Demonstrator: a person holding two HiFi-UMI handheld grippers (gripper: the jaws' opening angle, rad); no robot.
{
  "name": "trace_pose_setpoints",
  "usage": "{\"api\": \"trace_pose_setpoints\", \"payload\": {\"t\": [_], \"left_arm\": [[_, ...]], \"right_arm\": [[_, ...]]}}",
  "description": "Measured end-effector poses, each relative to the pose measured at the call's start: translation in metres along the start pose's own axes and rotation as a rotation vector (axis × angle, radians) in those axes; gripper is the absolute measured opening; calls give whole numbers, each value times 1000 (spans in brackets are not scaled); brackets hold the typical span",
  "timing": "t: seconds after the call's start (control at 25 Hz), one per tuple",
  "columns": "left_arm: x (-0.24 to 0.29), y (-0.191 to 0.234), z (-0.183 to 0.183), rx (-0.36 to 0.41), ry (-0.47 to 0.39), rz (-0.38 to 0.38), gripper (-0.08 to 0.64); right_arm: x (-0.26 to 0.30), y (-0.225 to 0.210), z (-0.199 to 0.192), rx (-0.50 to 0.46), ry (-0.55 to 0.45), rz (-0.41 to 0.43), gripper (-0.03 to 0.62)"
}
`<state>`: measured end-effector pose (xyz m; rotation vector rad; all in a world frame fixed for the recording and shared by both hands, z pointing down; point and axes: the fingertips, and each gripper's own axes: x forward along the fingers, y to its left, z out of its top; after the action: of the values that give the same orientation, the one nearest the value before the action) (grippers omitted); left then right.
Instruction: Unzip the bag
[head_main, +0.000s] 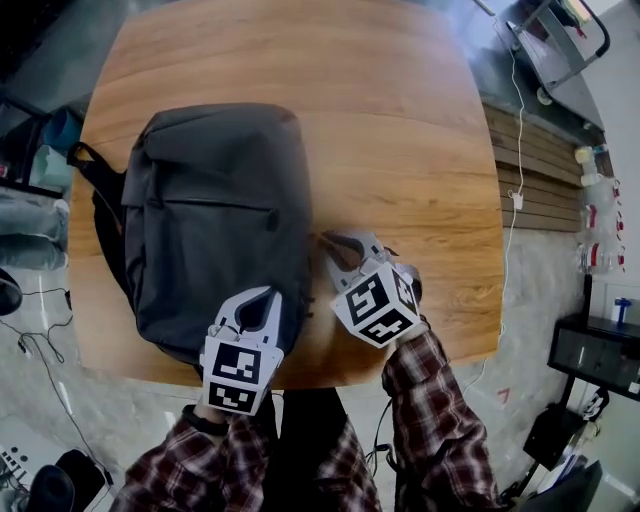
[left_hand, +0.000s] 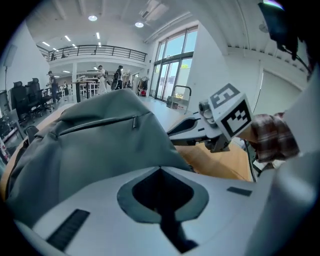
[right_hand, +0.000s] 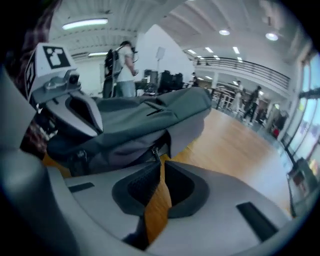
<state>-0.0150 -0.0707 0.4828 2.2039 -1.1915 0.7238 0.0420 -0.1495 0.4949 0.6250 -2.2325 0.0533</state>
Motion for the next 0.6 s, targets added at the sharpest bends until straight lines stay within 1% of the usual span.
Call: {"api": "trace_pose_setpoints", "payload": {"t": [0.08, 0.12, 0.2, 0.36, 0.52, 0.6], "left_arm": [[2, 0, -1, -16, 7, -12, 8], [2, 0, -1, -24, 12, -17, 8], [3, 0, -1, -34, 18, -26, 8], [6, 1, -2, -47, 31, -42, 8], [9, 2, -7, -73, 60, -74, 8], [9, 3, -7, -85, 66, -88, 8]], "right_arm": [[9, 4, -4, -139, 53, 74, 42], [12, 6, -5, -193, 66, 106, 57], [17, 9, -2, -277, 72, 148, 66], [25, 13, 2, -433, 95, 215, 68], [29, 16, 0, -627, 112, 255, 62], [31, 15, -1, -652, 115, 276, 41]]}}
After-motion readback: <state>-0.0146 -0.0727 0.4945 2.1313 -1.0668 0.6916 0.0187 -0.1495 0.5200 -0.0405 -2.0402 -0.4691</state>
